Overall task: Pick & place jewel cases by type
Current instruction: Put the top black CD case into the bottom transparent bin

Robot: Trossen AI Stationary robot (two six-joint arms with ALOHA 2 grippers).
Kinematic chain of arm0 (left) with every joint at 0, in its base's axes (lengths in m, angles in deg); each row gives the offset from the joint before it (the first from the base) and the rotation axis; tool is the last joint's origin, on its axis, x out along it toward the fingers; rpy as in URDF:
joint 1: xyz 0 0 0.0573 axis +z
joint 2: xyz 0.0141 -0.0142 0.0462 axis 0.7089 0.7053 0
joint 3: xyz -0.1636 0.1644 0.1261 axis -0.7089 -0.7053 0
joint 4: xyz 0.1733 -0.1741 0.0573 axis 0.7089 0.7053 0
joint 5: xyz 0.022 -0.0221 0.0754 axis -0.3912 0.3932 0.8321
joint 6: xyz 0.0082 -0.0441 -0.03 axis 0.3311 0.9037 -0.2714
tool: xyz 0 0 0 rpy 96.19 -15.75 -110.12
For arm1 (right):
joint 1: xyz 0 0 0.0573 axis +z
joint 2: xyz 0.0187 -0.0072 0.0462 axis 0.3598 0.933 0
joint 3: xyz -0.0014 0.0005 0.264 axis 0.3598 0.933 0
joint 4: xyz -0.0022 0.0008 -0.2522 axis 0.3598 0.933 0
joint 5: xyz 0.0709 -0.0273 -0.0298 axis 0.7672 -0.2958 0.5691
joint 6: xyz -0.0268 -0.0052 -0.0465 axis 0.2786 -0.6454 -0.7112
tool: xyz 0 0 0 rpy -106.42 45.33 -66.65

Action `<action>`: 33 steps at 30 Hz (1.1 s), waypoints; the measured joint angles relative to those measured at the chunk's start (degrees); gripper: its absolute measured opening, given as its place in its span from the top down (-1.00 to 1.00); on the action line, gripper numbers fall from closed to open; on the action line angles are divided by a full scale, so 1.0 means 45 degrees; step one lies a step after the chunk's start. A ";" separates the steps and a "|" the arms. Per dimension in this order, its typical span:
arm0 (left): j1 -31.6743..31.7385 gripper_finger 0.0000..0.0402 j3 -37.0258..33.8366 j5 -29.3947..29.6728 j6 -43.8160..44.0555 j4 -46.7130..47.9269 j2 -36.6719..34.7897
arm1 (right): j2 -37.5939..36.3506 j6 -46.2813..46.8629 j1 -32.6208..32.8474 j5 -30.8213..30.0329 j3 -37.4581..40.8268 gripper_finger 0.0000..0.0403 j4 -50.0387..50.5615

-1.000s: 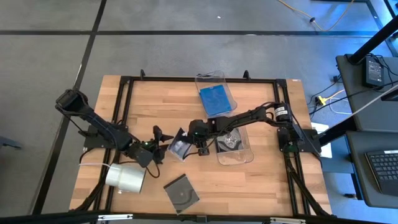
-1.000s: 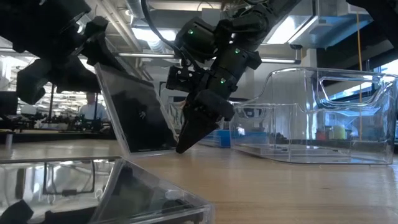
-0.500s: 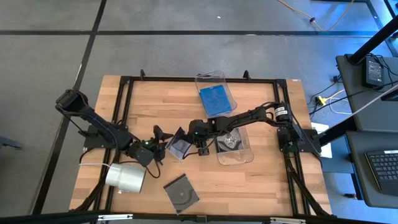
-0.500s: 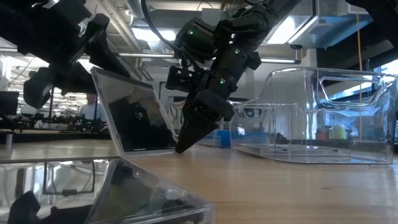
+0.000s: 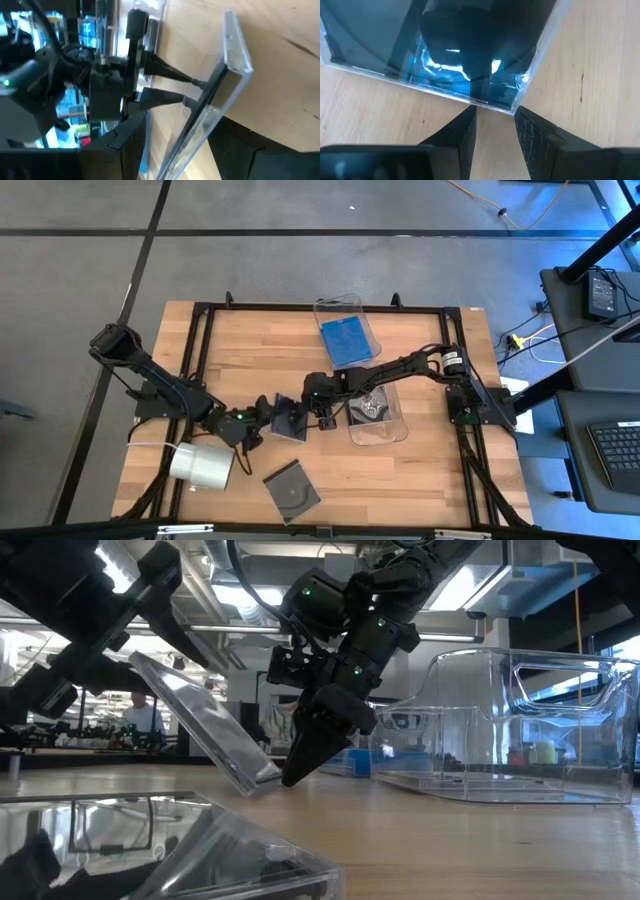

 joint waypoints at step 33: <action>-0.0044 0.81 -0.0005 0.0433 0.0064 0.0006 0.0000 | -0.1154 0.0020 -0.0010 -0.3169 -0.0431 0.31 0.2033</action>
